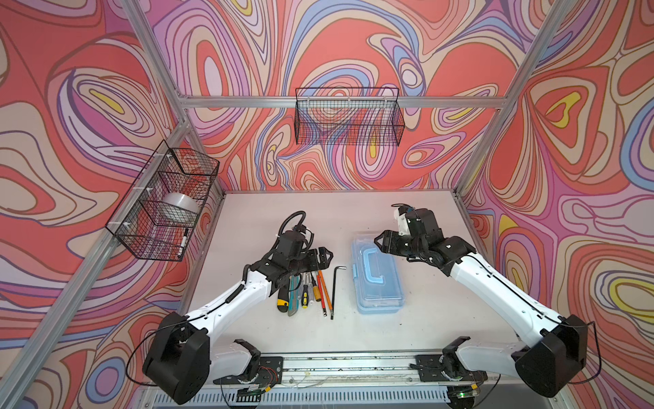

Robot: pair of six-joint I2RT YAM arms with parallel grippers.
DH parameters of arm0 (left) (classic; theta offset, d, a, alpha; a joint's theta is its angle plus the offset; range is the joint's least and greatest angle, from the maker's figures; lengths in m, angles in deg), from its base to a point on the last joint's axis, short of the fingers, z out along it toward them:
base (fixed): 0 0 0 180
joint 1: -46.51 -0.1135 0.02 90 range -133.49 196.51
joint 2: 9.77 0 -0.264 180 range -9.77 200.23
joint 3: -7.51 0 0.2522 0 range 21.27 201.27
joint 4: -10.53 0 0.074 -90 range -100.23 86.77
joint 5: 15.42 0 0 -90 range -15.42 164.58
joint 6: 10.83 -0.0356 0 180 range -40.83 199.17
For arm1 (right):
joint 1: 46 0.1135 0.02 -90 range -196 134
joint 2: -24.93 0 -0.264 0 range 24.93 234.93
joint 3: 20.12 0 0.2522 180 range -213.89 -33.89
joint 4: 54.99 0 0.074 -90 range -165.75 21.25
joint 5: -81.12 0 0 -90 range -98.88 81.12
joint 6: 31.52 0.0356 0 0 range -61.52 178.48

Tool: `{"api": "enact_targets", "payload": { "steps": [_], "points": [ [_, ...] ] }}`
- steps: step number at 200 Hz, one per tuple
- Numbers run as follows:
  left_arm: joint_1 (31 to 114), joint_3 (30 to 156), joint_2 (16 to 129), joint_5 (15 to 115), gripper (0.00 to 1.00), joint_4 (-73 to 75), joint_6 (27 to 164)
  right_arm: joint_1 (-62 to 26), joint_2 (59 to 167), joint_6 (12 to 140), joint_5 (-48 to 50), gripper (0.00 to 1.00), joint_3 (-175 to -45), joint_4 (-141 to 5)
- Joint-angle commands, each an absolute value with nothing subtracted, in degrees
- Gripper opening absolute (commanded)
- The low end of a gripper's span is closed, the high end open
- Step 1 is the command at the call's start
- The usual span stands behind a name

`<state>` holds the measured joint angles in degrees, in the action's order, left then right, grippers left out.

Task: Pack the tool kit
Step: 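Reach both grippers toward the blue tool box, right gripper to its handle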

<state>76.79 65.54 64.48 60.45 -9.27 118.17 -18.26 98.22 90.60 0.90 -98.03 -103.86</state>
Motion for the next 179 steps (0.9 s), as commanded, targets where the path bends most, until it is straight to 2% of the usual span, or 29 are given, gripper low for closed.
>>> {"api": "enact_targets", "payload": {
  "steps": [1, 47, 179],
  "points": [
    [77.99, 63.51, 68.01, 56.88, 0.88, -2.97, 123.33, -17.09, 99.43, 93.47, 5.54, 0.55, -96.87, -106.93],
    [81.37, 65.13, 72.21, 56.49, 0.87, -0.38, 123.37, -14.65, 101.83, 96.57, 7.16, 0.54, -95.32, -107.06],
    [82.81, 68.5, 77.88, 54.06, 0.87, 4.85, 122.94, -13.9, 107.68, 99.19, 12.32, 0.58, -92.97, -101.83]
  ]
}}
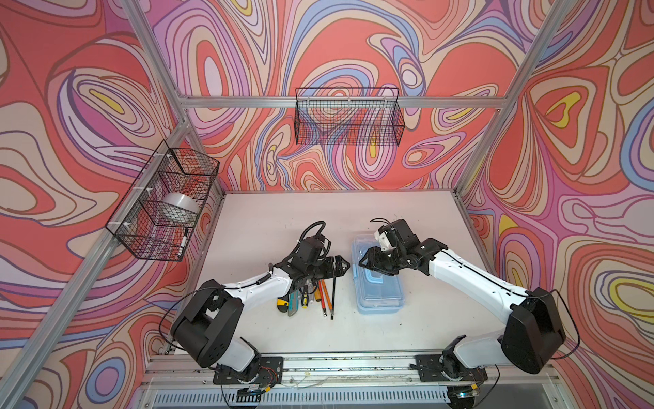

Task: Pack the tool kit
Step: 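Reach both grippers toward the blue tool box, right gripper to its handle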

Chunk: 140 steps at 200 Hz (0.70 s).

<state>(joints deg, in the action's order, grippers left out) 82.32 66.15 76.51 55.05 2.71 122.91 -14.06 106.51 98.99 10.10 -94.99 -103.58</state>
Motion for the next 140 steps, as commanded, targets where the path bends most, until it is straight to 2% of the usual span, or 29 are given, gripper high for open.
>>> {"api": "enact_targets", "payload": {
  "steps": [1, 46, 79, 140],
  "points": [
    [82.85, 68.53, 77.95, 54.04, 0.87, 4.9, 122.94, -13.91, 107.7, 99.18, 12.49, 0.58, -92.87, -101.72],
    [83.57, 70.09, 81.65, 52.99, 0.86, 6.57, 123.21, -16.07, 108.03, 99.42, 21.58, 0.59, -87.42, -93.31],
    [83.86, 70.39, 83.71, 52.79, 0.86, 7.97, 123.46, -21.09, 106.47, 100.48, 28.41, 0.59, -82.33, -86.48],
    [84.03, 72.5, 85.49, 52.29, 0.86, 8.38, 123.28, -24.76, 107.94, 98.77, 31.81, 0.56, -79.68, -80.54]
  ]
}}
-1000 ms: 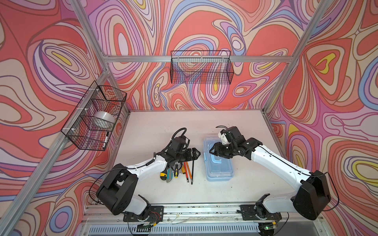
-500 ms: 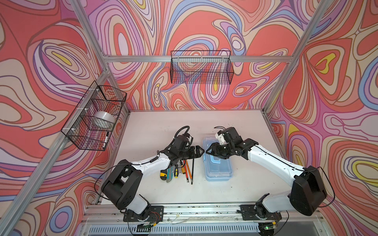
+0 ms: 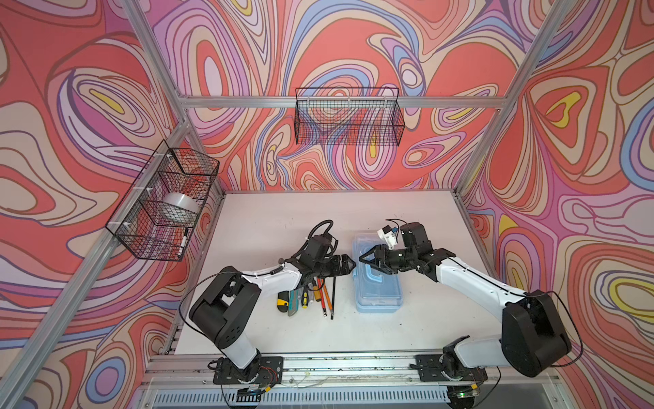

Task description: Pack the tool kit

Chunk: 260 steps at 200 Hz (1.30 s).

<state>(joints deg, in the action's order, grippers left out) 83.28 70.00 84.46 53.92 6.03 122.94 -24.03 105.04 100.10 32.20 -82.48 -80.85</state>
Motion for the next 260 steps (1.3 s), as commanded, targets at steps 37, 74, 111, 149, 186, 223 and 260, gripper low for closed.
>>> {"api": "enact_targets", "payload": {
  "steps": [37, 74, 111, 149, 186, 223, 260],
  "points": [
    [84.04, 72.78, 85.79, 52.72, 0.86, 8.31, 122.84, -25.7, 109.03, 99.17, 32.27, 0.42, -79.15, -77.55],
    [84.03, 72.83, 85.17, 53.2, 0.86, 8.05, 122.37, -26.87, 109.09, 97.34, 32.6, 0.29, -79.51, -77.14],
    [83.99, 73.68, 84.56, 55.02, 0.87, 6.74, 121.19, -29.52, 109.97, 95.37, 34.38, 0.19, -80.42, -75.26],
    [83.95, 73.49, 81.56, 59.47, 0.89, 4.38, 120.02, -32.49, 111.25, 95.49, 38.59, 0.08, -80.58, -70.45],
    [83.69, 70.82, 77.22, 65.58, 0.91, 4.66, 118.81, -33.95, 113.29, 96.71, 43.19, 0.0, -82.01, -66.72],
    [79.36, 66.8, 76.54, 57.01, 0.93, 11.65, 124.51, -35.34, 114.65, 98.72, 46.71, 0.0, -80.91, -62.6],
    [77.79, 62.94, 78.02, 47.29, 0.9, 24.58, 128.25, -36.93, 115.92, 100.99, 51.54, 0.0, -80.32, -58.8]
  ]
}}
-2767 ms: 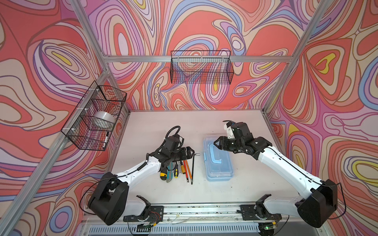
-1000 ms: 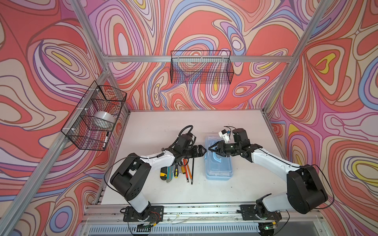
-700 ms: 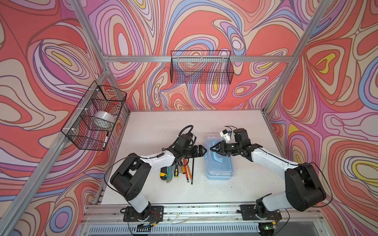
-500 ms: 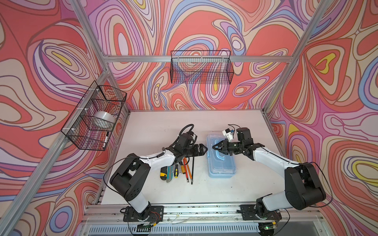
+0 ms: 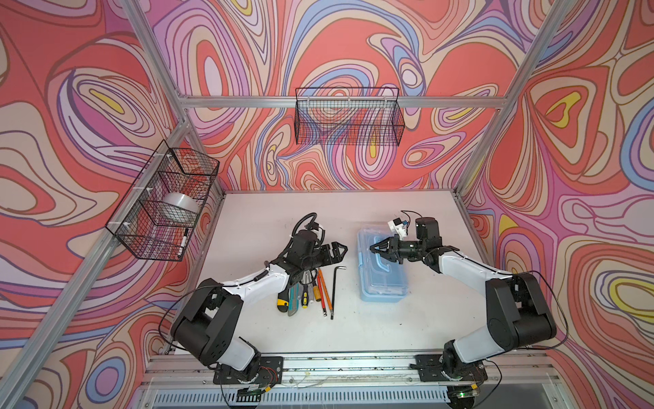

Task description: Pack the tool kit

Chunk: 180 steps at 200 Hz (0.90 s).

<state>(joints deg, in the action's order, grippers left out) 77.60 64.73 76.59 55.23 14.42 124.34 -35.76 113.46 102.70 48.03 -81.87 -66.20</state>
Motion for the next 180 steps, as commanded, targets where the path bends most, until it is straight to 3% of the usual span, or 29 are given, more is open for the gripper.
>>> {"api": "enact_targets", "payload": {
  "steps": [1, 83, 115, 180],
  "points": [
    [77.75, 62.93, 78.07, 47.09, 0.9, 24.83, 128.36, -37.03, 115.95, 101.09, 51.65, 0.0, -80.31, -58.59],
    [77.79, 61.43, 82.7, 40.96, 0.85, 40.39, 135.74, -38.91, 116.84, 103.14, 55.28, 0.0, -80.73, -55.58],
    [77.8, 60.31, 86.34, 39.22, 0.79, 47.81, 139.49, -39.01, 117.39, 102.73, 55.02, 0.0, -80.29, -55.89],
    [78.39, 58.01, 96.94, 37.13, 0.78, 68.31, 150.64, -38.97, 117.56, 101.92, 54.58, 0.0, -80.59, -56.91]
  ]
}}
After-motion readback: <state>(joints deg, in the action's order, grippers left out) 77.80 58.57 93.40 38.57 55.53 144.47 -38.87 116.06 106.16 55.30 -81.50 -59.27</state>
